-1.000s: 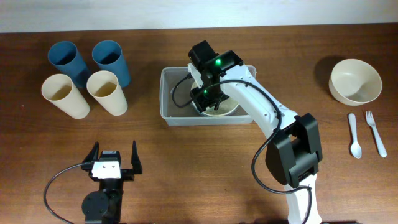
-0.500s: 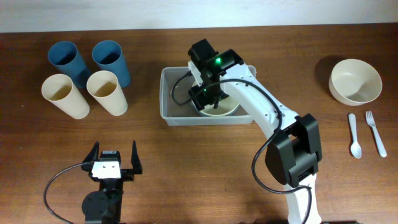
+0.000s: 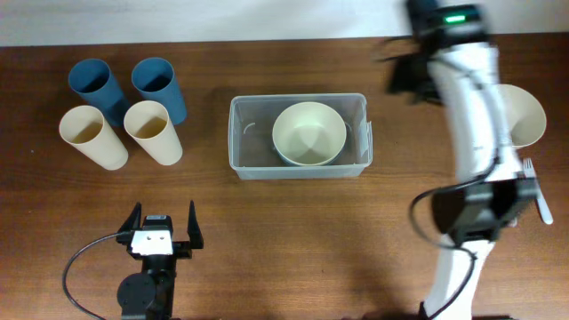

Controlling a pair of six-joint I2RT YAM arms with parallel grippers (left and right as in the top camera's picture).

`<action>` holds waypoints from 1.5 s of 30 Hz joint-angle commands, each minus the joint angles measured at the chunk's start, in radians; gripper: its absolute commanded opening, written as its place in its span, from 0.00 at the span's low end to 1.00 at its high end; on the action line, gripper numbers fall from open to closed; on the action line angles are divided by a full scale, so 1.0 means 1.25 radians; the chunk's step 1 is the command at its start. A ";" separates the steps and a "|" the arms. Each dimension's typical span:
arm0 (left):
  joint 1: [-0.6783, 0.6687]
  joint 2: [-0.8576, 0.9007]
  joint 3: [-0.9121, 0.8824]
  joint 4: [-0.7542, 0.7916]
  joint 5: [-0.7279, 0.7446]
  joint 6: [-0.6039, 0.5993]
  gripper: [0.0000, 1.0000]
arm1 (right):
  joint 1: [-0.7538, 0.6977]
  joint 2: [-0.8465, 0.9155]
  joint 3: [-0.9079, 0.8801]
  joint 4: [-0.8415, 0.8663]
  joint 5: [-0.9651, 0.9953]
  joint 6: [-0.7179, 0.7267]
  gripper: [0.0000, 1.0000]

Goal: Pack container
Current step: 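Move the right gripper to the second cream bowl and grasp its rim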

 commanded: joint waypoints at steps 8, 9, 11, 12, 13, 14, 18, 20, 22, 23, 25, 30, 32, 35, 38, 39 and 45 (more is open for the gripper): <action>-0.002 -0.005 -0.005 0.000 0.009 0.010 1.00 | -0.399 -0.002 -0.015 -0.002 -0.124 0.274 0.96; -0.002 -0.005 -0.005 0.000 0.009 0.010 1.00 | -0.418 -0.002 -0.023 0.008 -0.128 0.284 0.96; -0.002 -0.005 -0.005 0.000 0.009 0.010 1.00 | -0.449 -0.002 -0.051 0.041 -0.144 0.284 0.96; -0.002 -0.005 -0.005 0.000 0.009 0.010 1.00 | -0.458 -0.002 -0.069 0.058 -0.151 0.284 0.96; -0.002 -0.005 -0.005 0.000 0.009 0.010 1.00 | -0.463 -0.002 -0.084 0.072 -0.155 0.284 0.96; -0.002 -0.005 -0.005 0.000 0.009 0.010 0.99 | -0.466 -0.002 -0.104 0.090 -0.158 0.284 0.96; -0.002 -0.005 -0.005 0.000 0.009 0.010 1.00 | -0.469 -0.002 -0.181 0.170 -0.162 0.284 0.96; -0.002 -0.005 -0.005 0.000 0.009 0.010 1.00 | -0.469 -0.001 -0.222 0.219 -0.167 0.284 0.97; -0.002 -0.005 -0.005 0.000 0.009 0.010 1.00 | -0.470 -0.001 -0.258 0.260 -0.170 0.284 0.97; -0.002 -0.005 -0.005 0.000 0.009 0.010 1.00 | -0.470 -0.001 -0.273 0.277 -0.172 0.284 0.97; -0.002 -0.005 -0.005 0.000 0.009 0.010 1.00 | -0.474 0.000 -0.305 0.315 -0.179 0.284 0.97; -0.002 -0.005 -0.005 0.000 0.009 0.010 1.00 | -0.485 0.009 -0.366 0.388 -0.186 0.282 0.97; -0.002 -0.005 -0.005 0.000 0.009 0.010 1.00 | -0.490 0.022 -0.366 0.393 -0.194 0.275 0.99; -0.002 -0.005 -0.005 0.000 0.009 0.010 1.00 | -0.495 0.038 -0.366 0.398 -0.199 0.275 1.00; -0.002 -0.005 -0.005 0.000 0.009 0.010 1.00 | -0.498 0.051 -0.366 0.414 -0.200 0.275 1.00; -0.002 -0.005 -0.005 0.000 0.009 0.010 1.00 | -0.500 0.056 -0.366 0.420 -0.200 0.275 1.00; -0.002 -0.005 -0.005 0.000 0.009 0.010 1.00 | -0.502 0.085 -0.366 0.431 -0.208 0.275 0.99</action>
